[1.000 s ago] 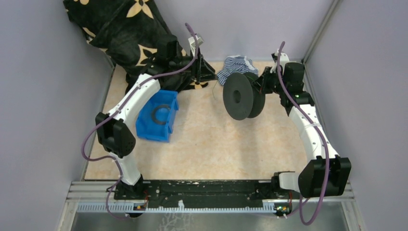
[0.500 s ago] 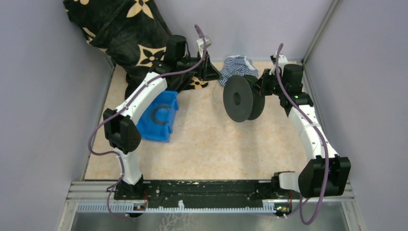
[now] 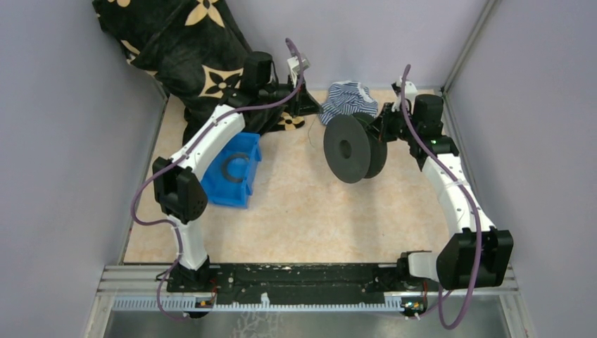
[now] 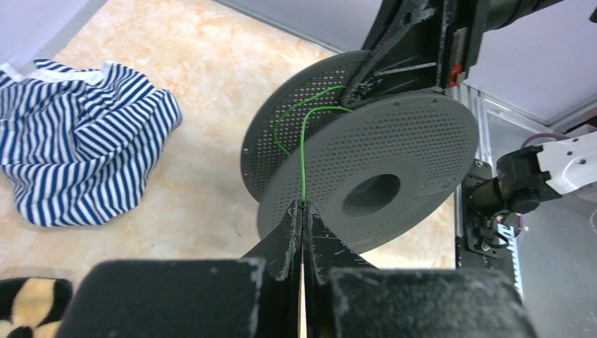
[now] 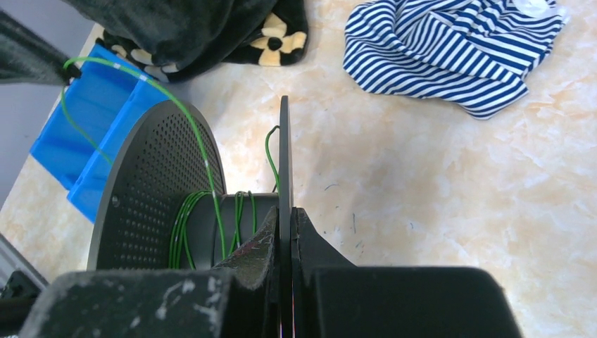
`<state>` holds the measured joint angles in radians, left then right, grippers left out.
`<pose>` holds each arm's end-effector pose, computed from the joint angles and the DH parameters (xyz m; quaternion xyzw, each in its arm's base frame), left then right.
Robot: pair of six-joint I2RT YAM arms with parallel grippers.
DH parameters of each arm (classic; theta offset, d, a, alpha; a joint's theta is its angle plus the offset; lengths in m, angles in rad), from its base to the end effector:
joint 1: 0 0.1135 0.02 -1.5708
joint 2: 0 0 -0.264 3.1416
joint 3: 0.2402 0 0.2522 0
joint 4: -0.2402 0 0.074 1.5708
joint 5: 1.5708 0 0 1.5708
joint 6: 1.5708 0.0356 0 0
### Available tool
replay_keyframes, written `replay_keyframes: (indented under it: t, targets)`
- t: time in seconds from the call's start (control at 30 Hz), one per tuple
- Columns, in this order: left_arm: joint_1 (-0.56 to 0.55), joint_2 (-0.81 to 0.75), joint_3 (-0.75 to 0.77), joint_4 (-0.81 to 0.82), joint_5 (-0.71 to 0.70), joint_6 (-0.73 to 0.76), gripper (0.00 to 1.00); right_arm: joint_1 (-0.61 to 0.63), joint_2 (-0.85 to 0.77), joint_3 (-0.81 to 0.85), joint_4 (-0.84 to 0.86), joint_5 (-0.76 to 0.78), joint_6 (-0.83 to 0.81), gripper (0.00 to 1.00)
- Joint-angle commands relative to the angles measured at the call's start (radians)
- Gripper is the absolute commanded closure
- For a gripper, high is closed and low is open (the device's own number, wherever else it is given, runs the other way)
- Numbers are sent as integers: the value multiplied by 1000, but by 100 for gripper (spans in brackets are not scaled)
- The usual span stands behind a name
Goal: Wrap the cables
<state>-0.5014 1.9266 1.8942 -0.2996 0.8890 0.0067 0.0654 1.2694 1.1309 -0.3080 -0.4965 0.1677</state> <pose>0.3812 -0.2405 0.3816 0.4264 0.6488 -0.4678 0.4225 0.2858 0.0357 0.3457 -0.0889 0.8258 0.2666 0.4890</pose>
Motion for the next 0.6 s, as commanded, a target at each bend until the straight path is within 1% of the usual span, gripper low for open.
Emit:
replay_keyframes:
  t: [0.0, 0.23, 0.37, 0.47, 0.57]
  targets:
    - [31, 16, 0, 12, -18, 51, 100, 8, -69, 58, 50, -98, -32, 100]
    - [57, 18, -58, 108, -31, 76, 100, 8, -75, 82, 45, -179, -29, 100]
    - [58, 9, -96, 146, -22, 72, 100, 8, -64, 99, 52, -209, 0, 100]
    - [59, -7, -153, 197, -14, 33, 100, 8, -53, 115, 82, -227, 53, 100]
    - [59, -30, -230, 281, 13, -46, 100, 8, -38, 134, 127, -233, 130, 100]
